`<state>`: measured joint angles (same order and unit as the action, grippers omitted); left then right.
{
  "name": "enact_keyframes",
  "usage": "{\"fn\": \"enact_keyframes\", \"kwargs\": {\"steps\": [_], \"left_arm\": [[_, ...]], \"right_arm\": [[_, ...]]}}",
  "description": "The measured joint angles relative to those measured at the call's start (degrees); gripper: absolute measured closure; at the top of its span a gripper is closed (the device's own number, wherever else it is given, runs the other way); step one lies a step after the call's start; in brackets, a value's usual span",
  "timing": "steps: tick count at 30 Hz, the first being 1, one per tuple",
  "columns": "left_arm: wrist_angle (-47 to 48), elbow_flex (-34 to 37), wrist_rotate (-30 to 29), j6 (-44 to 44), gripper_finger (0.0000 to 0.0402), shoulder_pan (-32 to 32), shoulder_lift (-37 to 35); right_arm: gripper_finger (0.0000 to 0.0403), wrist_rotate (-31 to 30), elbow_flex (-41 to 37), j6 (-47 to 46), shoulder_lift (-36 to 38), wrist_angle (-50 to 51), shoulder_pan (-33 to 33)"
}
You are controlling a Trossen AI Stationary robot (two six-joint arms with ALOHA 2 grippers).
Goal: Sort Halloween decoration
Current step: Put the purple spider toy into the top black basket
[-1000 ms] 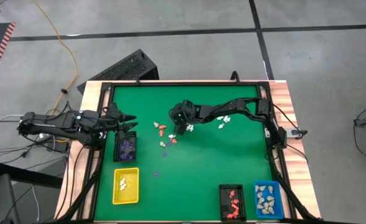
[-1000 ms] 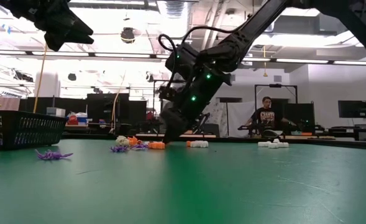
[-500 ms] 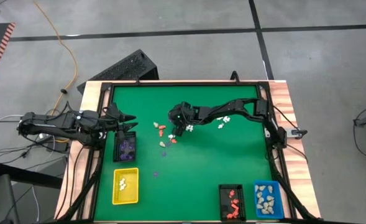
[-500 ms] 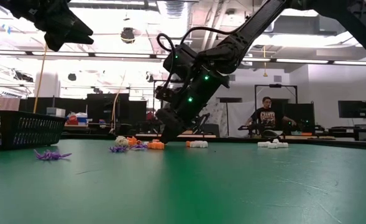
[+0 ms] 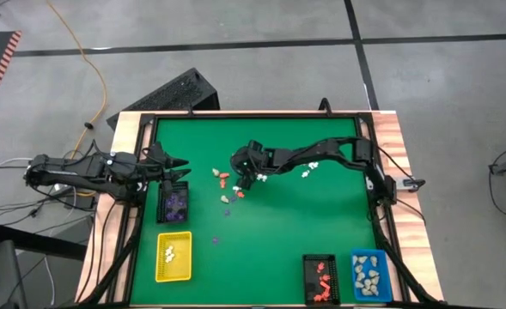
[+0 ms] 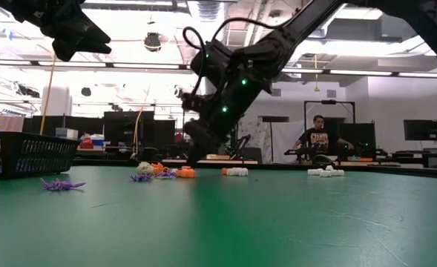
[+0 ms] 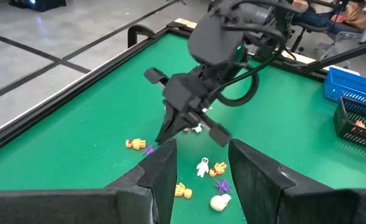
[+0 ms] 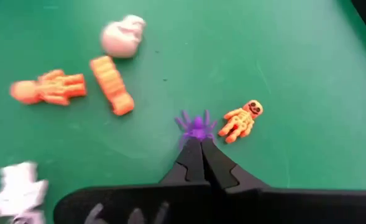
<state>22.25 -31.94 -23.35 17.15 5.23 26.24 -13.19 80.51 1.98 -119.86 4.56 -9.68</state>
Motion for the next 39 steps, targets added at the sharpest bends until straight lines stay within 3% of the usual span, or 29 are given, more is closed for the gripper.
{"fn": "enact_keyframes", "kwargs": {"steps": [4, 7, 14, 19, 32, 36, 39], "left_arm": [[0.26, 0.0, 0.0, 0.4, 0.0267, 0.01, 0.0], [0.28, 0.0, 0.0, 0.47, 0.0267, -0.01, 0.0], [0.31, 0.0, 0.0, 0.47, 0.0267, -0.01, -0.01], [0.31, 0.0, 0.0, 0.47, 0.0267, 0.0, -0.01], [0.47, 0.0, -0.03, 0.02, 0.0267, -0.01, -0.02], [0.97, 0.0, -0.12, 0.01, 0.0267, -0.01, 0.0], [1.19, 0.0, -1.0, 0.04, 0.0267, -0.01, 0.0]], "right_arm": [[0.0385, 1.79, 0.0, 0.96, 0.36, -0.2, -0.09], [0.0348, 5.82, 0.0, -0.19, 0.36, -0.38, -0.61], [0.0249, 6.32, -0.07, -2.58, -0.63, -2.22, -1.07], [0.0213, 5.82, 0.07, -2.58, -0.47, -3.88, -1.02], [0.022, 5.66, 0.11, -4.54, -3.68, -5.51, -1.18], [0.025, 4.04, 0.18, -5.42, -4.1, -5.79, -1.18], [0.0294, 3.57, 0.17, -7.01, -4.1, -5.23, -1.18]]}}
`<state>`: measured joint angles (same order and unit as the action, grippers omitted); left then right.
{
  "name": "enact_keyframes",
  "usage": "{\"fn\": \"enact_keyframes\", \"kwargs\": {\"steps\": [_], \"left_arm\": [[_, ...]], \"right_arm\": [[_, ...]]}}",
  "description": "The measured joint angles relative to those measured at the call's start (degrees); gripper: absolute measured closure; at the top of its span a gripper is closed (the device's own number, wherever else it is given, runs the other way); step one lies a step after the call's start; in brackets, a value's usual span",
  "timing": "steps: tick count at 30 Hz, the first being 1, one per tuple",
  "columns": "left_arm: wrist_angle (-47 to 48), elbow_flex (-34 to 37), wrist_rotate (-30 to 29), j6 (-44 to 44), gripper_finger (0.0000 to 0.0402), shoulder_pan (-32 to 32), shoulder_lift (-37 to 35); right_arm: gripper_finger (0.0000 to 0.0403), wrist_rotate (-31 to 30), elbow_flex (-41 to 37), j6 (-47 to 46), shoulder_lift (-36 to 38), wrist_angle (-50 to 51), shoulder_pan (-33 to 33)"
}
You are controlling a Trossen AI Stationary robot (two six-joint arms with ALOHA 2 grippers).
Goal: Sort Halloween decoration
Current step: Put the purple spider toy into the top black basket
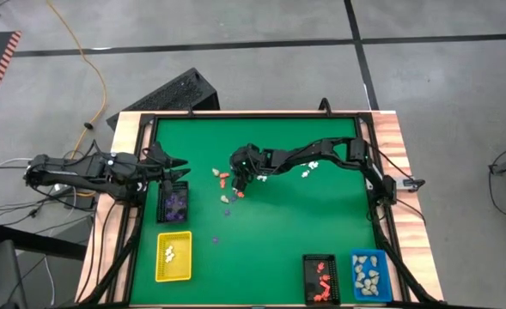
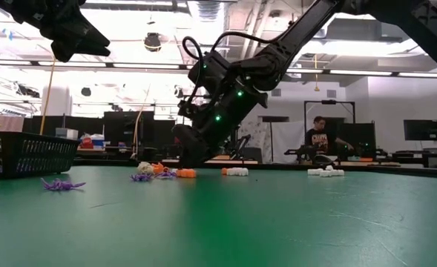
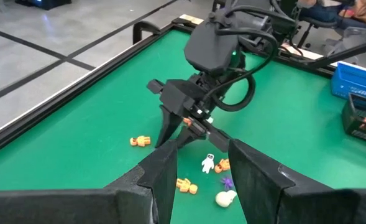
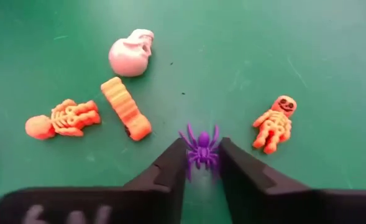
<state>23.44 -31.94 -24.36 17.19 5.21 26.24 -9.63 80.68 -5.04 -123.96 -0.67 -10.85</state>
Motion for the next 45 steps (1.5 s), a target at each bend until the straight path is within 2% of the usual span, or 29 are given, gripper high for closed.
{"fn": "enact_keyframes", "kwargs": {"steps": [4, 6, 28, 38, 45], "left_arm": [[-0.02, 0.0, -0.18, -0.02, 0.0267, 0.0, 0.0], [-0.03, 0.0, -0.2, -0.02, 0.0267, 0.0, -0.01], [-0.3, 0.0, -0.45, 0.24, 0.0267, 0.01, 0.0], [-1.38, 0.0, -0.74, 0.66, 0.0267, 0.0, 0.0], [-2.4, 0.0, -1.86, 0.66, 0.0267, 0.0, 0.0]], "right_arm": [[0.0368, -1.05, 0.01, -0.11, 0.02, 0.3, -0.01], [0.0391, -1.05, 0.0, -0.11, 0.02, 0.41, -0.14], [0.0401, -2.3, -0.15, 1.09, 3.5, -7.21, 3.12], [0.0402, 3.85, 0.06, 1.9, 3.58, -20.96, 8.22], [0.0402, 5.31, 9.63, 6.78, -0.01, -18.92, 10.97]]}}
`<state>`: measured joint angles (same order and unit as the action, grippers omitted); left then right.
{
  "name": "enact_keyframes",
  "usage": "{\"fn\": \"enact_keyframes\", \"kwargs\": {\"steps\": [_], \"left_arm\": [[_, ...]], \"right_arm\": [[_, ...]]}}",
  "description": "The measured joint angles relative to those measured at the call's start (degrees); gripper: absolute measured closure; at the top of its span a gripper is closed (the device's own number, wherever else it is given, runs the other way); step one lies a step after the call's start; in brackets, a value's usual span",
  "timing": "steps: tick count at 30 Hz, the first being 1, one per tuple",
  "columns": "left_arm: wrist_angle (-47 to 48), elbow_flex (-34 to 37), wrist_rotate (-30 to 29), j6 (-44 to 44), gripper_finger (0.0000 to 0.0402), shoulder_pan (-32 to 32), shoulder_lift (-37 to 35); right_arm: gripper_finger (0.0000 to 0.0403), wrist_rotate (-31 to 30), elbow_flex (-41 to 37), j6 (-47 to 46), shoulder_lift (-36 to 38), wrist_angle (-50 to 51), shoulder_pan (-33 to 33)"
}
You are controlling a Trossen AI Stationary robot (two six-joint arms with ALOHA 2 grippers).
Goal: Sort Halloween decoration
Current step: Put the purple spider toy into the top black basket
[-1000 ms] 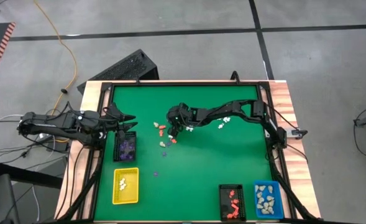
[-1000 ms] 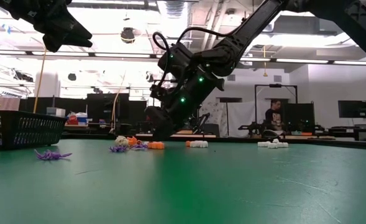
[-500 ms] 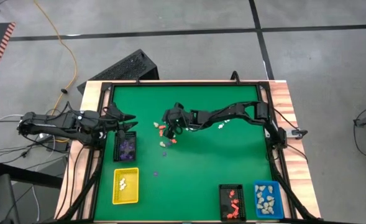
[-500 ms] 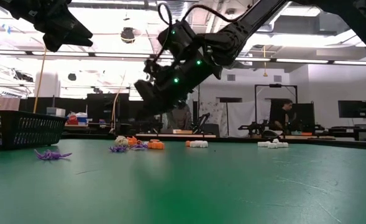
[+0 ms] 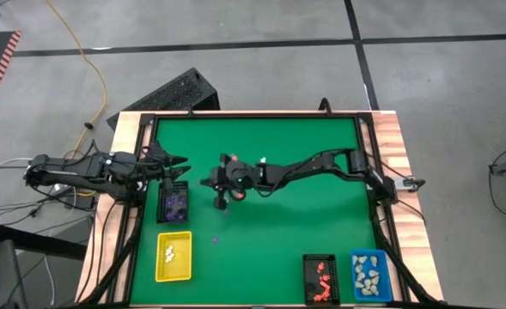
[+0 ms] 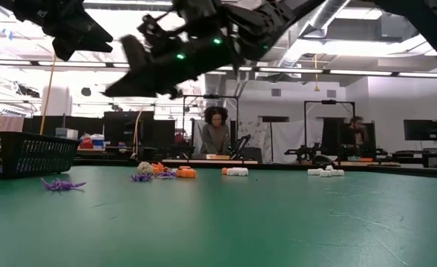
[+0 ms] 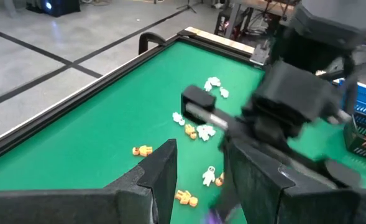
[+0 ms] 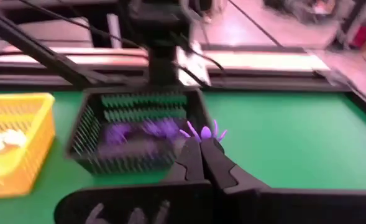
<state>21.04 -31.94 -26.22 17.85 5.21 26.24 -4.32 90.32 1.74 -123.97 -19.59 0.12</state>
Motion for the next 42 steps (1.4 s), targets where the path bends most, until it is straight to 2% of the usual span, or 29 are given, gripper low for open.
{"fn": "enact_keyframes", "kwargs": {"steps": [5, 15, 23, 26, 35, 38, 40, 42], "left_arm": [[-0.65, 0.0, 0.03, -0.1, 0.0267, 0.02, -0.02], [-0.79, 0.0, 0.33, -0.2, 0.0267, 0.02, -0.02], [-0.7, 0.0, 0.35, -0.22, 0.0267, 0.02, -0.02], [-0.66, 0.0, 0.35, -0.21, 0.0267, 0.01, -0.02], [-0.72, 0.0, 0.35, -0.2, 0.0267, 0.02, -0.02], [-0.72, 0.0, 0.35, -0.17, 0.0267, 0.02, -0.02], [-0.67, 0.0, 0.36, -0.17, 0.0267, 0.02, -0.02], [-0.27, 0.0, 0.44, -0.15, 0.0267, 0.02, -0.02]], "right_arm": [[0.0403, 1.7, 9.42, 3.16, -4.9, 4.51, 1.07], [0.0403, 7.95, 25.26, 3.25, -16.4, 9.77, 0.9], [0.0394, 10.58, 29.42, 3.81, -19.9, 10.88, 0.94], [0.0365, 10.58, 29.53, 5.86, -19.81, 11.72, 0.92], [0.0237, 10.69, 29.51, 5.31, -19.81, 12.04, 0.45], [0.0211, 10.59, 29.51, 5.13, -19.59, 12.62, -0.03], [0.0203, 9.76, 29.51, 4.98, -18.64, 16.41, -0.43], [0.0201, 5.58, 29.51, 6.37, -16.89, 22.91, -0.81]]}}
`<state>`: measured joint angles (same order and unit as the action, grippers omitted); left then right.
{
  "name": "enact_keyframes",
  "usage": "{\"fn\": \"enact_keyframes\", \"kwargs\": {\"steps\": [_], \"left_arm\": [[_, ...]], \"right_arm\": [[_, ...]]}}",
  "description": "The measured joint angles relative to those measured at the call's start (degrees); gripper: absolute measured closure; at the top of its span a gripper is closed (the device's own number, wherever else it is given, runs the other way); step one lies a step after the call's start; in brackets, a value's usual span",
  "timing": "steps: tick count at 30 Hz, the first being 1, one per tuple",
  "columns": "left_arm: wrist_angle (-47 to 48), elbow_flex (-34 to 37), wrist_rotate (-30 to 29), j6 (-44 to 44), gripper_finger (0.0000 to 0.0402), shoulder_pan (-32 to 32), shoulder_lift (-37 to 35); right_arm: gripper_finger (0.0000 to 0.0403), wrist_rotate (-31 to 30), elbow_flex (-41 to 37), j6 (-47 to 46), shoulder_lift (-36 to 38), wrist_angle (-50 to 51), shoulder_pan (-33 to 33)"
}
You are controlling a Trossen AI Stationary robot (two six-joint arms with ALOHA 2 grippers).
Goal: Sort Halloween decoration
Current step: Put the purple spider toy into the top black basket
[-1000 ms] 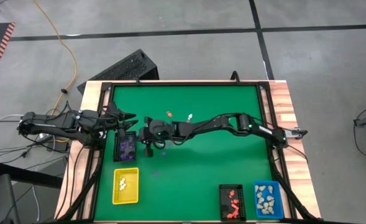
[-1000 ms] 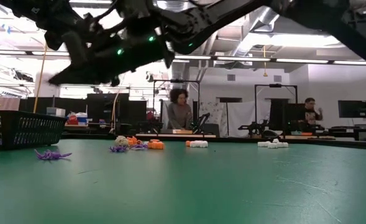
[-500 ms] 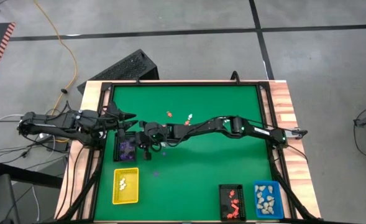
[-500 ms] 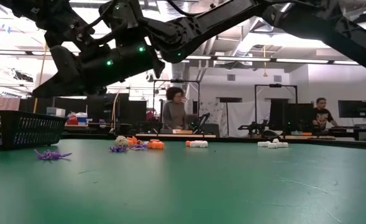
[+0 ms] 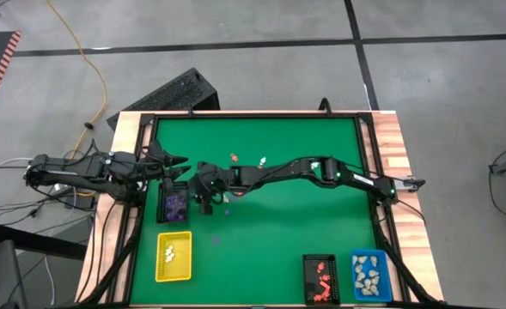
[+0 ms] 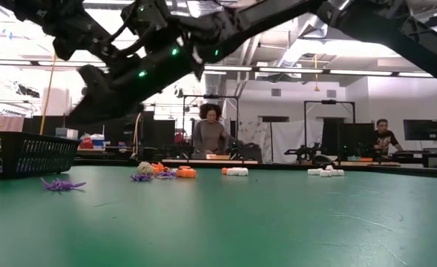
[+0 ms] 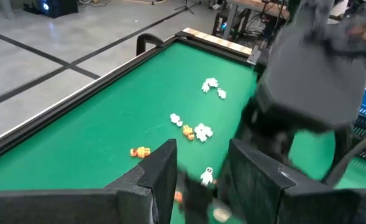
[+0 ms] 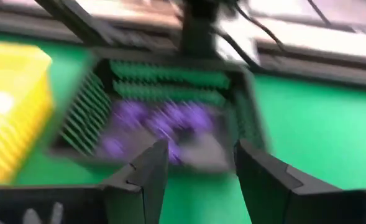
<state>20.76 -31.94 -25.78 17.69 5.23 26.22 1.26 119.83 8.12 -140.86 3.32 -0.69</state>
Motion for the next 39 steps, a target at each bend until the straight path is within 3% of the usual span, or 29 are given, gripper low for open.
{"fn": "enact_keyframes", "kwargs": {"steps": [4, 6, 13, 16, 27, 36, 39], "left_arm": [[0.98, 0.0, 0.02, 0.02, 0.0267, 0.0, 0.0], [1.2, 0.0, 0.02, 0.04, 0.0267, 0.0, 0.0], [3.01, 0.0, 0.06, 1.0, 0.0267, 0.0, 0.0], [3.5, 0.0, 0.06, 0.97, 0.0267, 0.0, 0.0], [4.47, 0.0, -0.01, -0.74, 0.0267, 0.0, 0.0], [4.68, 0.0, -0.05, -0.73, 0.0267, -0.01, 0.0], [4.65, 0.0, -0.05, -0.27, 0.0267, 0.0, 0.0]], "right_arm": [[0.0207, -9.7, 0.01, 4.13, 3.5, 11.85, -1.49], [0.0211, -11.12, 0.02, 3.87, 4.58, 17.18, -3.02], [0.0221, -6.52, -0.07, 0.3, 4.84, 28.31, -10.19], [0.0226, -3.44, -0.64, -1.16, 4.86, 28.69, -12.17], [0.023, -3.02, -4.24, -2.11, 6.15, 27.31, -13.29], [0.023, -5.7, -4.72, 3.84, 21.32, 41.08, -13.88], [0.023, -5.76, -11.48, 2.77, 27.39, 42.4, -15.26]]}}
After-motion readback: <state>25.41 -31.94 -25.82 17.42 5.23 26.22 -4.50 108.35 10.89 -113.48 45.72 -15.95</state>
